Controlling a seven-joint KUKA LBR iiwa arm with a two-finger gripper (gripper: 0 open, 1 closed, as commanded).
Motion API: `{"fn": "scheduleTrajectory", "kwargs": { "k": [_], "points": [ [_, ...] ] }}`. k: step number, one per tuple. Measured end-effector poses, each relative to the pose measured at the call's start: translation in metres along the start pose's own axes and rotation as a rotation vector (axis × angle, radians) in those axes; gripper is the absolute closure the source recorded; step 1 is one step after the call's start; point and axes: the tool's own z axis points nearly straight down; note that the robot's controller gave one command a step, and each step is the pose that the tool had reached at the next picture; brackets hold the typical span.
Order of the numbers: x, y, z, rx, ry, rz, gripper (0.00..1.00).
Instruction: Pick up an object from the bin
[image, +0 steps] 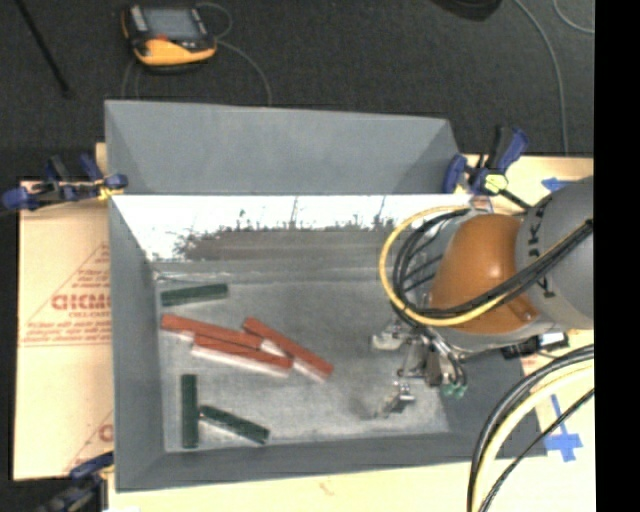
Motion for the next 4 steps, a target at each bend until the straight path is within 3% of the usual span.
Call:
{"fn": "scheduleTrajectory", "kwargs": {
  "k": [1,2,3,4],
  "points": [
    [-0.026,0.046,0.001,0.005,-0.004,-0.003,0.0],
    [-0.036,0.084,0.028,0.004,-0.004,-0.044,0.0],
    [-0.046,0.12,0.025,0.01,0.004,0.128,1.0],
    [-0.047,0.12,0.025,0.01,0.003,0.127,1.0]
  ]
}}
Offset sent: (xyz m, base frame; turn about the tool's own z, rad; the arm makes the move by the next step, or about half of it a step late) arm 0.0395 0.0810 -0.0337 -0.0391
